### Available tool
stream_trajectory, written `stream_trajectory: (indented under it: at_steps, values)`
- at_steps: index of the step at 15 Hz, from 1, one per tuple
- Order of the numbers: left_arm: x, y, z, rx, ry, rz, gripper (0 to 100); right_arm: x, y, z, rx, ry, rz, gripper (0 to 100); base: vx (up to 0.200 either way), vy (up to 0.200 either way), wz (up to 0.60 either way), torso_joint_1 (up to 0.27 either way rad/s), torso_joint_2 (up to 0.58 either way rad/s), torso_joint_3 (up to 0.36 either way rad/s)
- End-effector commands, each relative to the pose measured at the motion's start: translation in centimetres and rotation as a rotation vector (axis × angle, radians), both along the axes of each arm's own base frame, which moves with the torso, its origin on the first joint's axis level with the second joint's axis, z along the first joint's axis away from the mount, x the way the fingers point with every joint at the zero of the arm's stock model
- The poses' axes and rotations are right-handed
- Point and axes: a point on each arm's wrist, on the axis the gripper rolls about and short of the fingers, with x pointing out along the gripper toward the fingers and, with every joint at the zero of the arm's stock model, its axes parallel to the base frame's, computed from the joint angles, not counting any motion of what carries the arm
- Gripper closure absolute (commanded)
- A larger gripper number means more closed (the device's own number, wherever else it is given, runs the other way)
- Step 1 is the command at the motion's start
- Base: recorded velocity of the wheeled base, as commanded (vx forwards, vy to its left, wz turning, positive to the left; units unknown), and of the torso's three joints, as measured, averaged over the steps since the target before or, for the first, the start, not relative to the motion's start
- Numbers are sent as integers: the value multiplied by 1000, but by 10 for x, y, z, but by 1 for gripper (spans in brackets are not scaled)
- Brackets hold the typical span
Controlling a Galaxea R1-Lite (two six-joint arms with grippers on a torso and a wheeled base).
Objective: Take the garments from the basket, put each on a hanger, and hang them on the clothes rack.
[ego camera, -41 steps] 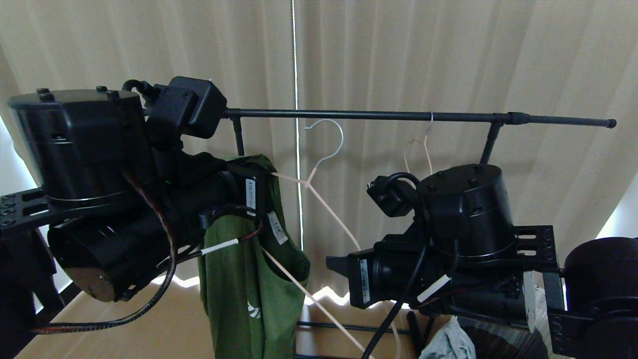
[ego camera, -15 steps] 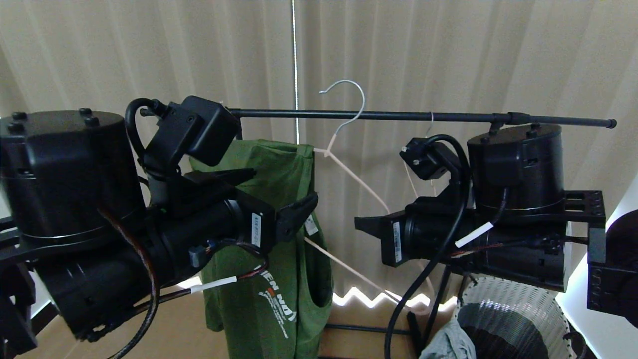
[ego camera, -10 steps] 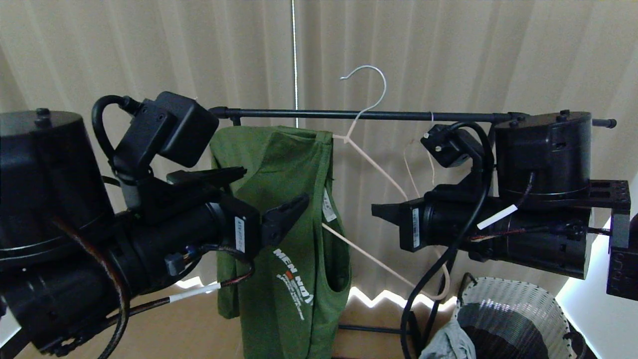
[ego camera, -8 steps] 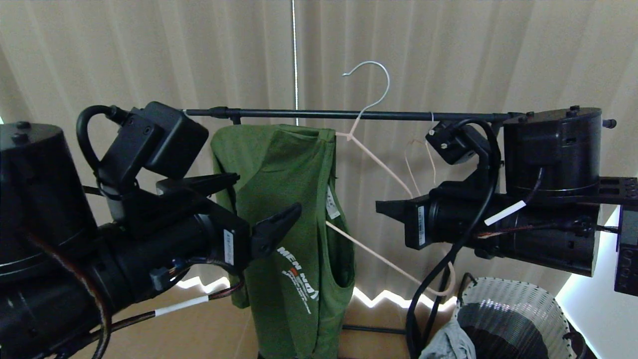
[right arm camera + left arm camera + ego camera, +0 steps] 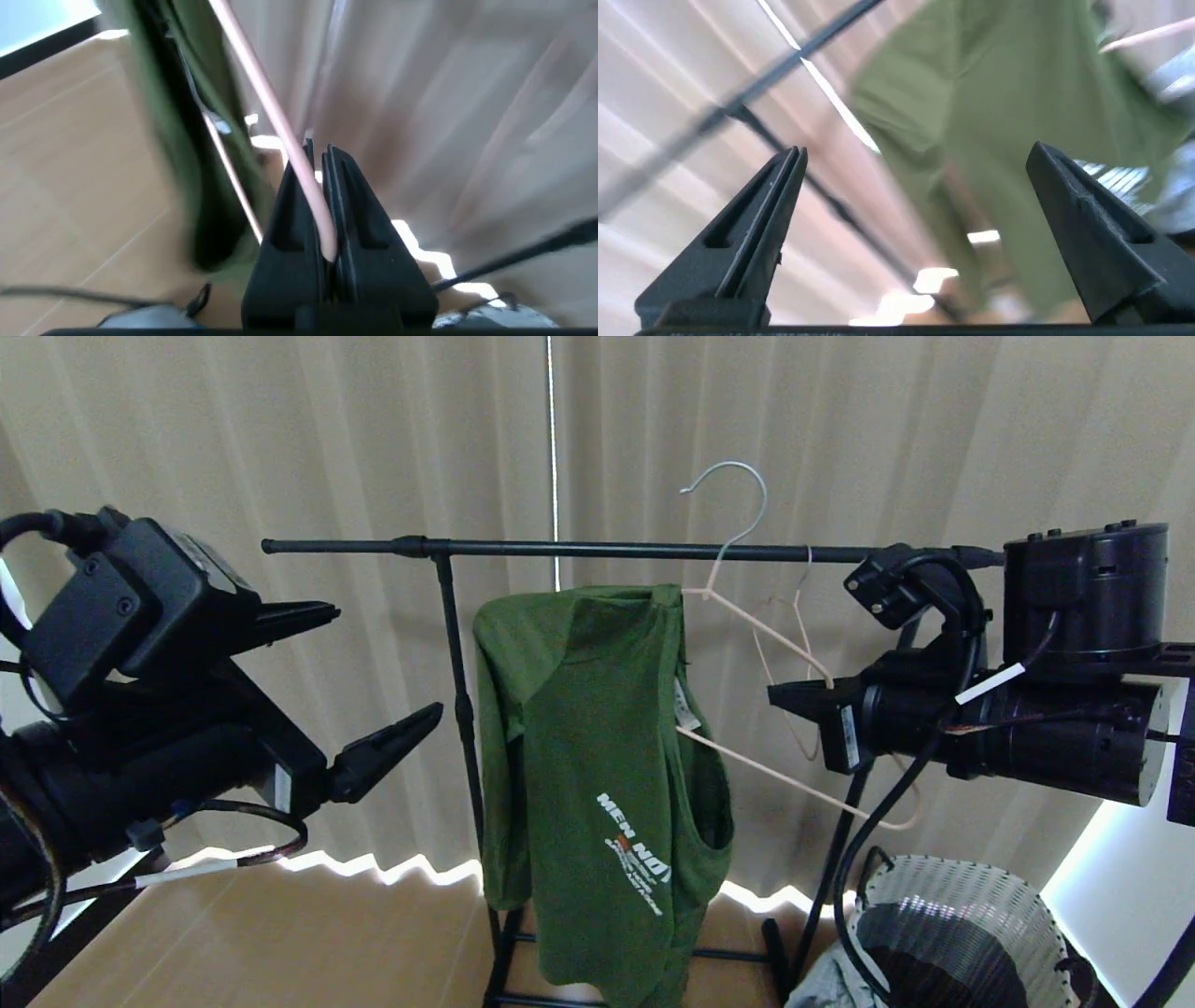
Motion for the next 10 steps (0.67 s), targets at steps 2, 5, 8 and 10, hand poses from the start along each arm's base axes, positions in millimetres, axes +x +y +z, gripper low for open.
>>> stream_trajectory:
  at_steps: [2,5,8,10]
  values:
    - [2,3,2,54,-40,4,0,-10,-5,-7,14,28,54,100,0,0,0,0,0,0]
    - [11,-4,-2,93,-56,-47,0,-12,-5,-9,18,27,63,100,0,0,0,0,0,0]
    - [26,-15,-6,142,-108,-71,0,-19,0,-8,20,23,91,100,0,0,0,0,0,0]
    - [38,-32,-8,159,-107,-111,0,-27,11,-6,23,17,143,100,0,0,0,0,0,0]
